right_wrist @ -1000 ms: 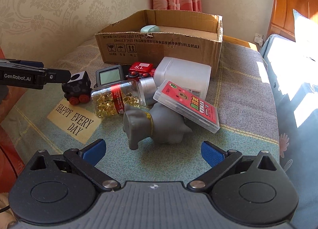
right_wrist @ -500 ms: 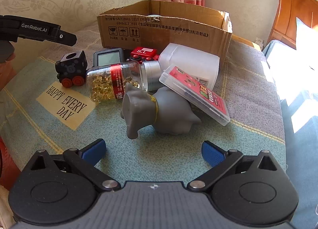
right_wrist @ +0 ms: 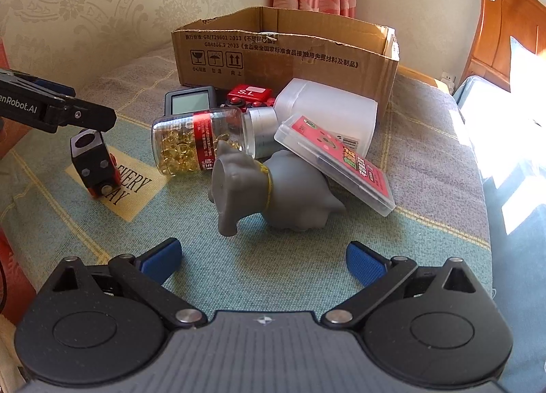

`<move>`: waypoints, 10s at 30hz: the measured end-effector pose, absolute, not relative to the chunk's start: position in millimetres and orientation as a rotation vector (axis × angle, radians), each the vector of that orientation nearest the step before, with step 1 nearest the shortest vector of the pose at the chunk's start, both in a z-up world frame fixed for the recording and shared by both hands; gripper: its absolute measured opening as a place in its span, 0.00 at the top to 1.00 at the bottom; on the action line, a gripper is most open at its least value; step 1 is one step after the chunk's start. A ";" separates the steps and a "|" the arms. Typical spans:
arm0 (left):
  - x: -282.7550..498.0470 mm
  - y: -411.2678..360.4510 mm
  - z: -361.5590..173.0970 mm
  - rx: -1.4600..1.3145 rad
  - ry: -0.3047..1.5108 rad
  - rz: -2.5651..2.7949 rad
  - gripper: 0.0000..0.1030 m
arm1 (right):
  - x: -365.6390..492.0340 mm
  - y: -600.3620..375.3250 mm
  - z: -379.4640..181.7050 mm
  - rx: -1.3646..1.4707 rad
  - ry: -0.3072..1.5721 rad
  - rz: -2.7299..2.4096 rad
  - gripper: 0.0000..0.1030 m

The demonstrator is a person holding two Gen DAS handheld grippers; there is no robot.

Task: Organize rigid objects
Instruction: 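Return the left tool to the black toy train and grasp it, then hold the train in the left tool while the right tool grasps the grey toy cat, then carry the grey cat with the right tool into the box and release it, then withdraw both tools from the box back over the loose items, then move the left tool to the capsule jar while the right tool approaches the pink card case, then close the left tool on the capsule jar while the right tool grasps the pink card case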

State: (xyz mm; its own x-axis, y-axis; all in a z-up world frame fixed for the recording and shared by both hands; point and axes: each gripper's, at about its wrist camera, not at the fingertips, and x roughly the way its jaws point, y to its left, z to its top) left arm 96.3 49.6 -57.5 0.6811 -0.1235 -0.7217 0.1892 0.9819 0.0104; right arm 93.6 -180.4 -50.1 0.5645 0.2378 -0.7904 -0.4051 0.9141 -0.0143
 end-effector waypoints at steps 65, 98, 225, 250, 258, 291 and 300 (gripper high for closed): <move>87.6 50.6 -97.0 0.102 0.764 -0.341 0.46 | 140.9 -183.9 -48.4 -0.110 0.892 0.543 0.00; 81.2 44.2 -76.9 0.158 0.791 -0.329 0.47 | 106.2 -177.5 -14.3 -0.173 0.928 0.532 0.22; 140.7 -41.4 -37.0 0.182 0.795 -0.249 0.01 | 134.1 -223.0 -57.6 -0.126 0.866 0.181 0.00; 116.8 -38.1 -63.0 0.240 0.899 -0.116 0.01 | 123.7 -231.6 -57.6 -0.149 0.841 0.255 0.00; 94.0 -5.2 -79.6 0.200 0.945 -0.044 0.01 | 122.2 -230.8 -56.8 -0.148 0.845 0.246 0.00; 101.5 19.4 -100.7 0.037 0.881 -0.094 0.00 | 150.2 -220.4 -58.0 -0.172 0.857 0.307 0.00; 98.5 14.3 -89.6 0.048 0.841 -0.060 0.01 | 151.1 -219.2 -59.1 -0.169 0.849 0.303 0.00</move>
